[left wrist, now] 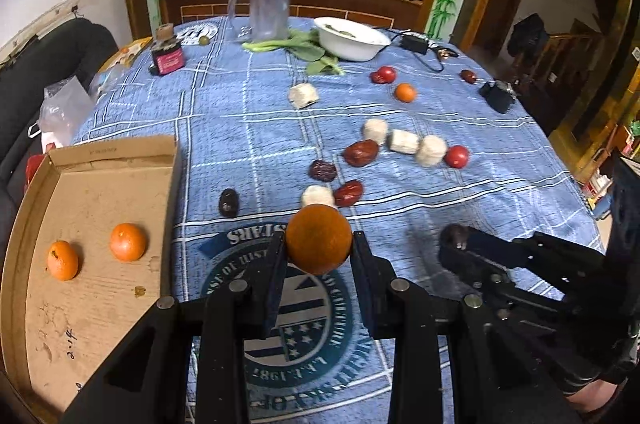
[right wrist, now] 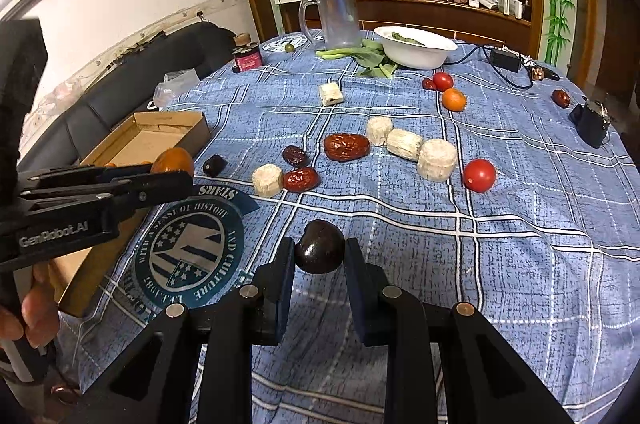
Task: Organize fruits
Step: 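Carry the orange and plum into the cardboard box and open both tools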
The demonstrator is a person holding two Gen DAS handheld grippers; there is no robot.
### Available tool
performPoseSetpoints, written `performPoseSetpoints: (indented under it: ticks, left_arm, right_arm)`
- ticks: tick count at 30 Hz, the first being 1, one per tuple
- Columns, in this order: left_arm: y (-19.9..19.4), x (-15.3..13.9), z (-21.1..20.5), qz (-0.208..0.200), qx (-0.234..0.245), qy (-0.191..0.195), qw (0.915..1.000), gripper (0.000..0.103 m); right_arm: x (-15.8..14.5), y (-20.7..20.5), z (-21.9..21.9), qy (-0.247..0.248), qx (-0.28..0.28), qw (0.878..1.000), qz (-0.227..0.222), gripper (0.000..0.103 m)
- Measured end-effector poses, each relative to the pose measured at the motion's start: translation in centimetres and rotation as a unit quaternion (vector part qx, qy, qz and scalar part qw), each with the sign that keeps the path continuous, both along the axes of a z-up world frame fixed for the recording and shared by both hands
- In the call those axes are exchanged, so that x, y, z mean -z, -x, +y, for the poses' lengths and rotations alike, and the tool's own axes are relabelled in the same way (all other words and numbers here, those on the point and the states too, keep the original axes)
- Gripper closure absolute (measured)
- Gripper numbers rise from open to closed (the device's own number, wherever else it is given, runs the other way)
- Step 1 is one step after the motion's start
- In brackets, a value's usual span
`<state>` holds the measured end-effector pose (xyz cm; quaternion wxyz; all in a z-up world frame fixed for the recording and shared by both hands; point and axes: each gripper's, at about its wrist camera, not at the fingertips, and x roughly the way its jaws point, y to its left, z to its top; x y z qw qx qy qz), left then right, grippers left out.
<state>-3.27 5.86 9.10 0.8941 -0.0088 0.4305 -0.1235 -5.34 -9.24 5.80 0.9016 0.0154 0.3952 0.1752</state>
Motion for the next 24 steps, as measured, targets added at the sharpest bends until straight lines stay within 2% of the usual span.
performPoseSetpoints:
  ticks: [5, 18, 24]
  left_arm:
    - [0.5, -0.2, 0.8, -0.005, -0.006, -0.005, 1.0, 0.072]
    - [0.9, -0.2, 2.9, -0.009, -0.019, -0.012, 0.9997, 0.072]
    - [1.7, -0.2, 5.8, -0.005, -0.042, -0.025, 0.9988, 0.072]
  right_arm:
    - [-1.1, 0.7, 0.8, 0.001, -0.008, 1.0, -0.015, 0.076]
    - [-1.7, 0.7, 3.9, 0.011, -0.026, 1.0, -0.013, 0.076]
    - [-1.8, 0.5, 6.0, -0.015, -0.054, 0.998, -0.013, 0.076]
